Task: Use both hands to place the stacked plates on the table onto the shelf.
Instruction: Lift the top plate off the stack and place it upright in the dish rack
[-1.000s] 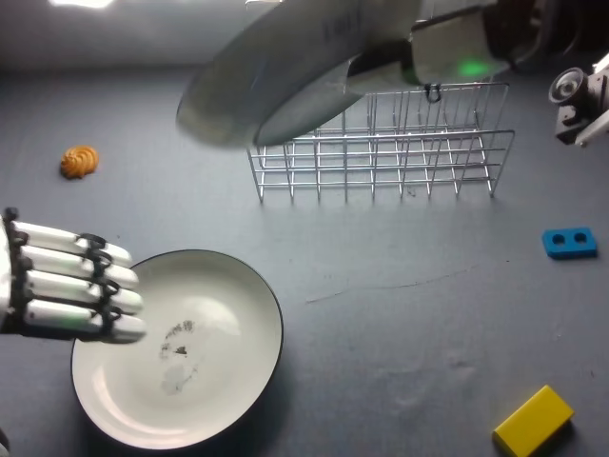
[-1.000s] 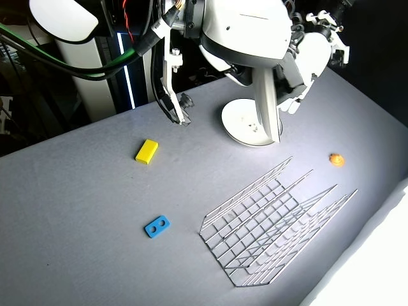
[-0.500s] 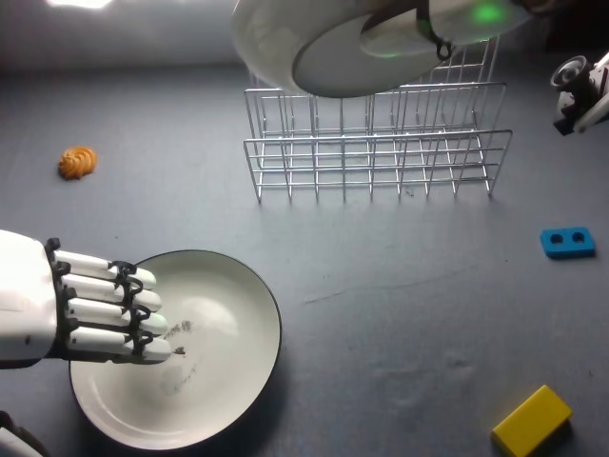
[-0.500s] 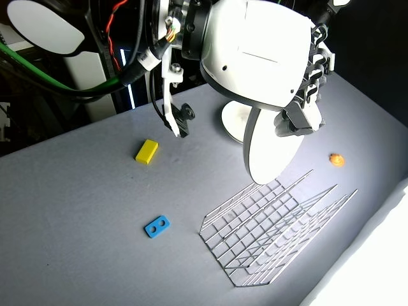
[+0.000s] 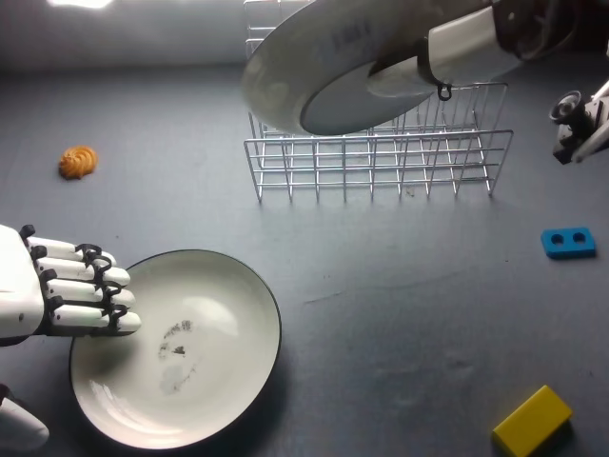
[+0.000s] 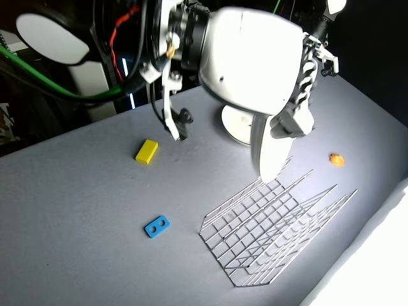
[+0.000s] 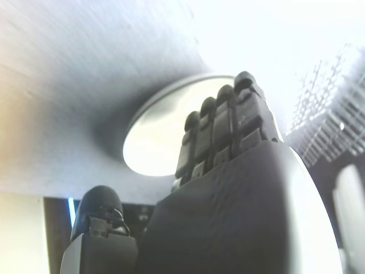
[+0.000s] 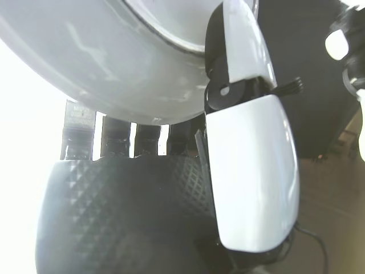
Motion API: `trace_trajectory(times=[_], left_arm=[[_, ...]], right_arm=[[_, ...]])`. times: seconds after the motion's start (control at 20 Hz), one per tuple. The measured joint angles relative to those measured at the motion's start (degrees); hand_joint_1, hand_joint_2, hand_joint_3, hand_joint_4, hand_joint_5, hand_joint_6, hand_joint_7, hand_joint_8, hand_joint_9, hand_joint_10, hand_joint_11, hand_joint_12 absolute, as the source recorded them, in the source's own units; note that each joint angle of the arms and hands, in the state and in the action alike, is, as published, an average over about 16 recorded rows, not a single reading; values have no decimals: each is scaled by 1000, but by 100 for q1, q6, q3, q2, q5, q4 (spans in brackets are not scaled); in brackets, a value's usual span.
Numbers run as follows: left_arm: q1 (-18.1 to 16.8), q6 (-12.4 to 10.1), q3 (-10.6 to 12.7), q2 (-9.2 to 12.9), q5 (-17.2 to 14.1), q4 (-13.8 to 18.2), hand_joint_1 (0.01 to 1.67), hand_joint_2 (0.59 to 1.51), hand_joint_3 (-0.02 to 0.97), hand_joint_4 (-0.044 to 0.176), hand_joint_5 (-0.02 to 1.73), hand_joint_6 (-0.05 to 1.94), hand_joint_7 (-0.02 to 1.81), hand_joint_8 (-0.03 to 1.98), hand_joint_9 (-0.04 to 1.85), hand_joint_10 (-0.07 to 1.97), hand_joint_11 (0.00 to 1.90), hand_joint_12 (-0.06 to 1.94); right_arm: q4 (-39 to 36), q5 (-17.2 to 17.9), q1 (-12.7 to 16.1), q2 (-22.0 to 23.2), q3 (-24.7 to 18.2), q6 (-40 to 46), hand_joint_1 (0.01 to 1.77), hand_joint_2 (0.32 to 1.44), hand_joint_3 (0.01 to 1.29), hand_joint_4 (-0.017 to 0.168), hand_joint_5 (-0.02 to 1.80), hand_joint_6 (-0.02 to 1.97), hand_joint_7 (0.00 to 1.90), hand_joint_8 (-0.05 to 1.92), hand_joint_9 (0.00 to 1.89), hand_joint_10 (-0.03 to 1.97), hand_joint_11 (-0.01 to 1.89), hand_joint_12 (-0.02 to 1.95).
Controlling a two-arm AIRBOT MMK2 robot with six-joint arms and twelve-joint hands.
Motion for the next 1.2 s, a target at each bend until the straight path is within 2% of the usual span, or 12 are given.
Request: trace_trajectory(times=[0.25, 0.6, 0.85, 1.2], left_arm=[[262, -159, -83, 10, 378, -293, 17, 1142, -1, -2, 42, 7, 36, 14, -11, -23, 22, 12], [600, -479, -254, 43, 678, -702, 14, 1142, -1, -5, 24, -9, 30, 7, -20, -33, 22, 16], [720, -688, -362, 69, 821, -864, 14, 1140, -1, -7, 6, -21, 21, 3, -20, -34, 23, 20], [786, -735, -419, 85, 866, -1017, 14, 1142, -2, -7, -1, -24, 18, 3, -20, -34, 25, 22]], right_arm=[[53, 16, -27, -123, 234, 3, 1213, 1010, 9, 13, 904, 1065, 1011, 1004, 1001, 738, 769, 1337], [202, -61, 56, -336, 665, 21, 1213, 1017, 9, 14, 872, 1128, 986, 1038, 1010, 711, 777, 1324], [321, -137, -18, -523, 1015, 76, 1212, 1037, 10, 14, 860, 1141, 978, 1046, 1014, 713, 773, 1312], [388, -139, -225, -754, 1472, 266, 1207, 1065, 10, 12, 874, 1085, 998, 1017, 1020, 718, 768, 1316]])
